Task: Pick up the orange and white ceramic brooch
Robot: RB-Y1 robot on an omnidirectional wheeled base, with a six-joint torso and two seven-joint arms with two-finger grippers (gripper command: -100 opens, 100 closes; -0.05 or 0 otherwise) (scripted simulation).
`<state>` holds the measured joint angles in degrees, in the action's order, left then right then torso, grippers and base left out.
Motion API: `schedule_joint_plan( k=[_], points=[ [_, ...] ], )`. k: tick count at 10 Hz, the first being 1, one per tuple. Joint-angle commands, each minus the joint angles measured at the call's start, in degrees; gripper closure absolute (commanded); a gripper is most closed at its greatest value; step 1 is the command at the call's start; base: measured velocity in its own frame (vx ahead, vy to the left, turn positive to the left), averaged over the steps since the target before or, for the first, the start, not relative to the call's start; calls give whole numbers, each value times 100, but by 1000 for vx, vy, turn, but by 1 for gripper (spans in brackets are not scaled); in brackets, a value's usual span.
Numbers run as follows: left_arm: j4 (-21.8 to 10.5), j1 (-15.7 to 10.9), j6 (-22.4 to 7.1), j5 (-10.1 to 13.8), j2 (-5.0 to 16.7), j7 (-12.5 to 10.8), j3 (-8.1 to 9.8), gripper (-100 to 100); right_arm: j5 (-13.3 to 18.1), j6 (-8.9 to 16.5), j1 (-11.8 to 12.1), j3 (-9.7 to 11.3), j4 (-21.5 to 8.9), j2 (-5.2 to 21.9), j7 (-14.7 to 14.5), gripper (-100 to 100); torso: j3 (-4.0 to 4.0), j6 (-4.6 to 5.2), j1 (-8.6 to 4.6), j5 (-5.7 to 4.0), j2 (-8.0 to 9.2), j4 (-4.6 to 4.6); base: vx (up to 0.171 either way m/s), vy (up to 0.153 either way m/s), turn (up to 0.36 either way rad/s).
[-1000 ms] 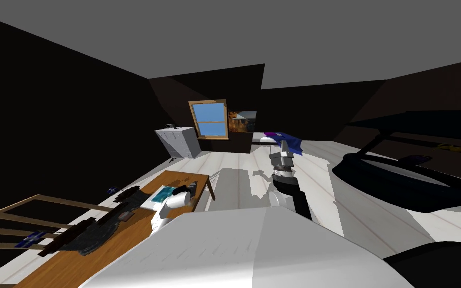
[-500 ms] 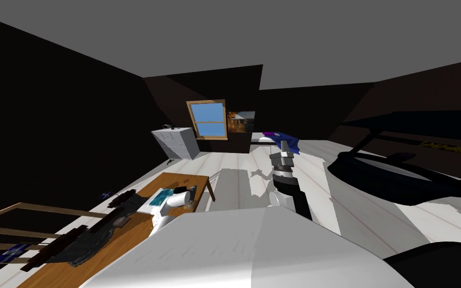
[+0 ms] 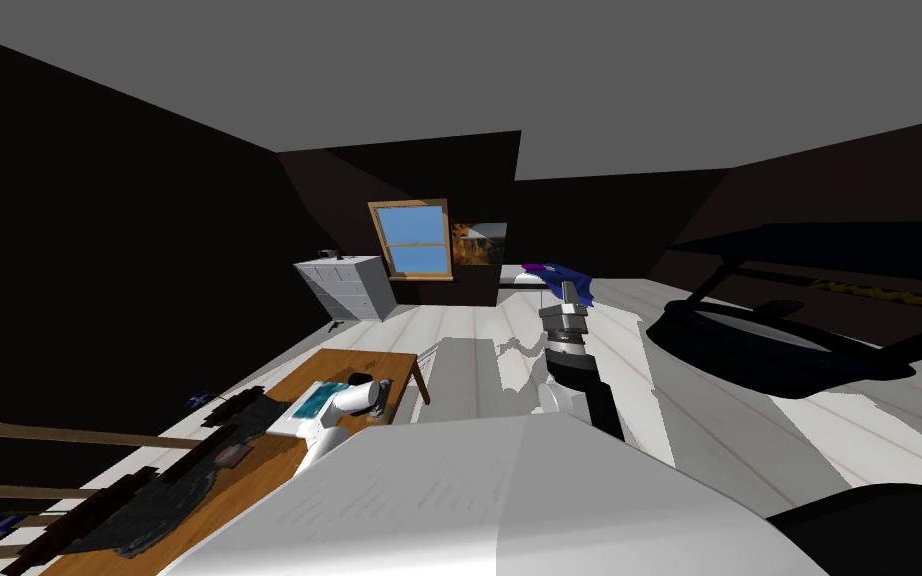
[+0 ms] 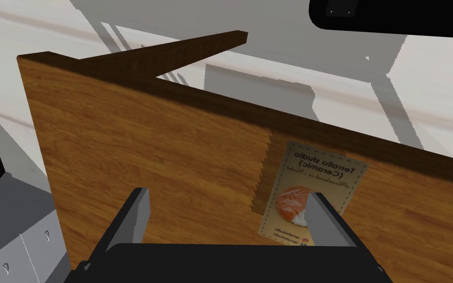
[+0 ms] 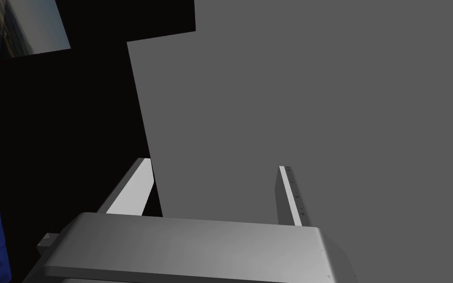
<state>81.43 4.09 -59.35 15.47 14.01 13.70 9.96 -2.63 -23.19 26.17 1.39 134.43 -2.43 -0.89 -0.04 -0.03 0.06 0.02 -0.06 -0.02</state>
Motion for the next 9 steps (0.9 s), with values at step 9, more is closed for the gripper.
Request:
schedule_joint_plan(
  k=[9],
  points=[
    [-831, -392, -1326, 143, 215, 311, 192, -100, 0, 0, 0, 0, 0, 0, 0, 0, 0, -1, -2, 0, 0, 0, 6, 25, -49]
  ],
)
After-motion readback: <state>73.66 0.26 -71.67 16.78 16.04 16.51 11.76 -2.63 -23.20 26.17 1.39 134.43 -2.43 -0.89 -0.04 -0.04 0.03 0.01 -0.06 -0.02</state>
